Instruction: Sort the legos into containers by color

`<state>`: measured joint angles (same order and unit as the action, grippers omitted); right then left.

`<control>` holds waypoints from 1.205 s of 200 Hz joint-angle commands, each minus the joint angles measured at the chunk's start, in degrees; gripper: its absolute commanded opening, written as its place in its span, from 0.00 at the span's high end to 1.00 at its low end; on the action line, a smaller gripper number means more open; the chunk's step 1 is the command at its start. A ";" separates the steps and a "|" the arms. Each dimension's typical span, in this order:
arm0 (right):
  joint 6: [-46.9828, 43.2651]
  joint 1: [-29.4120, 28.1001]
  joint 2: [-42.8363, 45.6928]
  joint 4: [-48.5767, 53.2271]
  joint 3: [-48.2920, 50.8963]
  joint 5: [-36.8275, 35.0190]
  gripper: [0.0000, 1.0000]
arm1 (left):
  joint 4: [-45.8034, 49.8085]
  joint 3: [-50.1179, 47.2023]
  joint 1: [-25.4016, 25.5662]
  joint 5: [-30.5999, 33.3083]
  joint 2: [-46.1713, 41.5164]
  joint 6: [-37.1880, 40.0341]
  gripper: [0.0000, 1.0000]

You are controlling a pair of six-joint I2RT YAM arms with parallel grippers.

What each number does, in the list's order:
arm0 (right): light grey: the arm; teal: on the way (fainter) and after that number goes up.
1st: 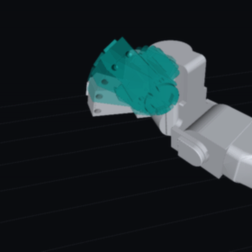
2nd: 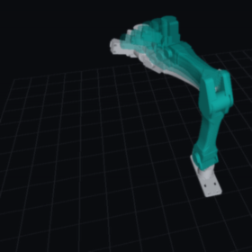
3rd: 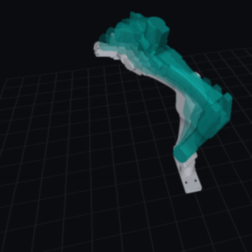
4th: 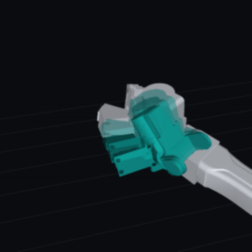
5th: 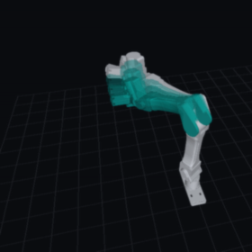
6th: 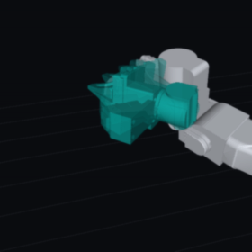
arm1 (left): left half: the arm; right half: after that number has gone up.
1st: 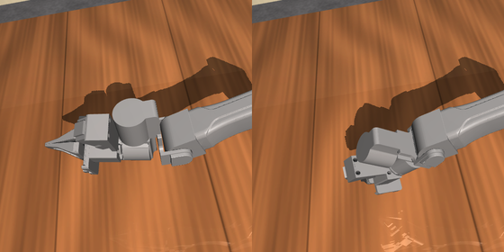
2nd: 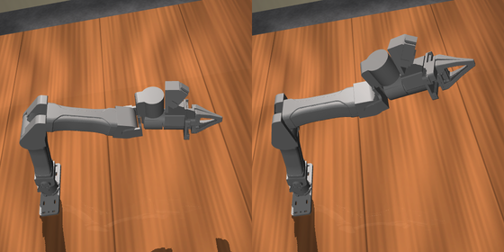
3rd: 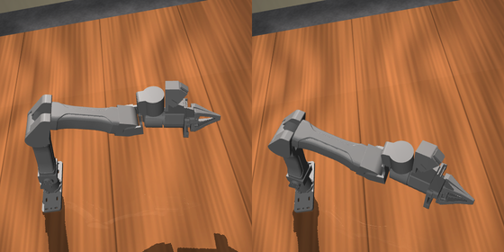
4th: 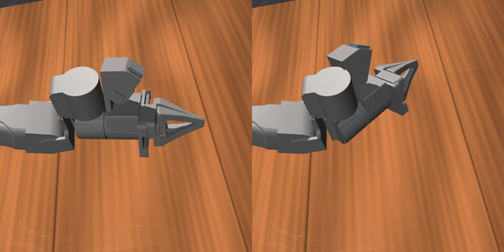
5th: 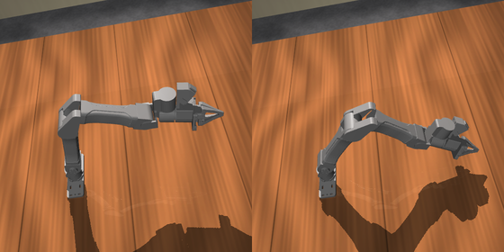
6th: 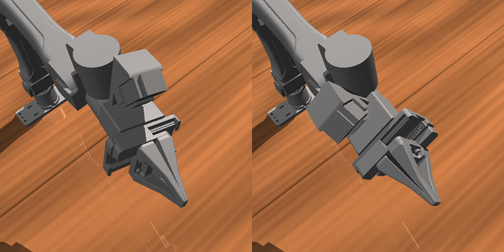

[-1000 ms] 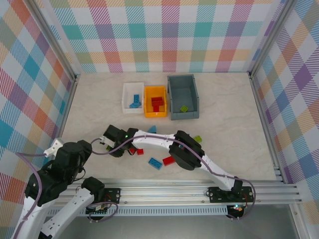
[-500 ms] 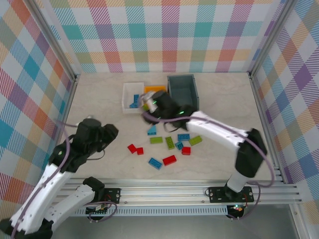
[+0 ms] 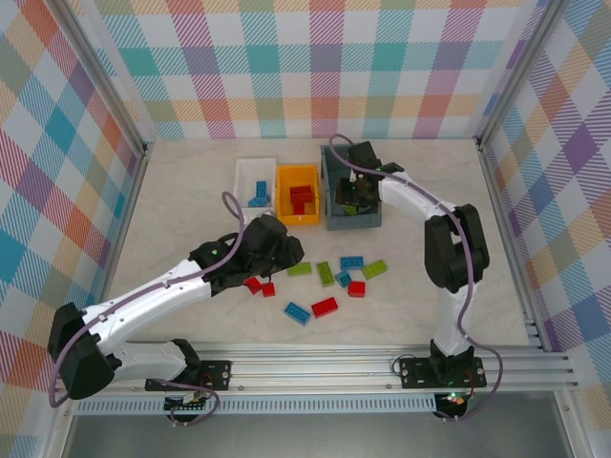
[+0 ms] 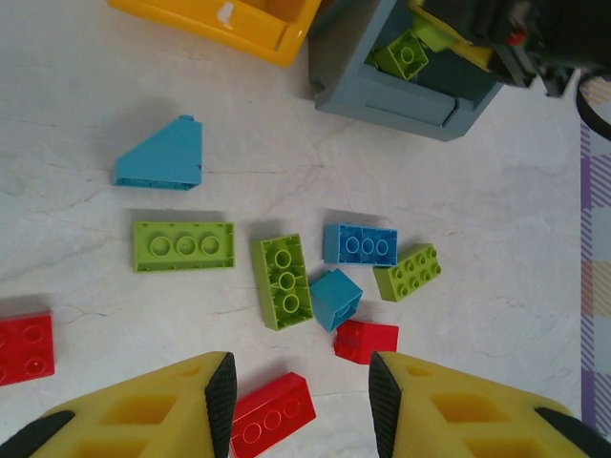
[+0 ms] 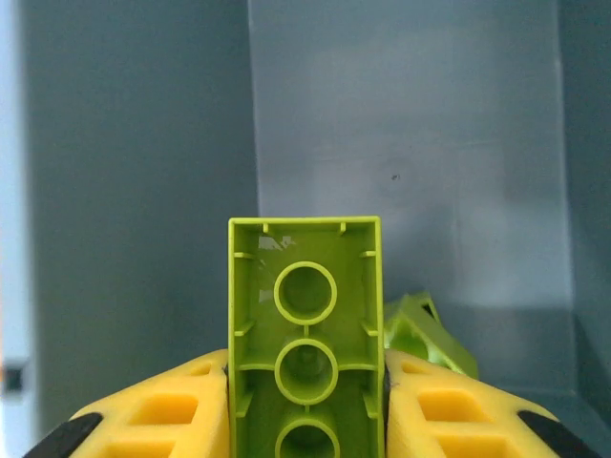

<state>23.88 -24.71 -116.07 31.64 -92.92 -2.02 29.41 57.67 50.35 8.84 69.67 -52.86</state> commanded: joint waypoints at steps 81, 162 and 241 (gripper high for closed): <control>2.19 0.55 -0.16 4.74 -4.37 1.89 0.45 | 0.18 1.86 1.51 4.37 -1.75 -0.18 0.57; -5.13 -3.98 18.99 0.55 3.15 -3.90 0.60 | 12.04 6.73 1.21 11.88 -0.44 1.36 0.55; -5.46 -24.42 49.49 -9.56 40.13 -2.97 0.34 | 7.73 9.97 -5.40 3.24 17.40 7.99 0.27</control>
<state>17.69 -43.33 -71.61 25.52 -61.45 -5.87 39.07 64.45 46.26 15.07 80.14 -50.04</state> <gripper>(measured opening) 0.603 0.692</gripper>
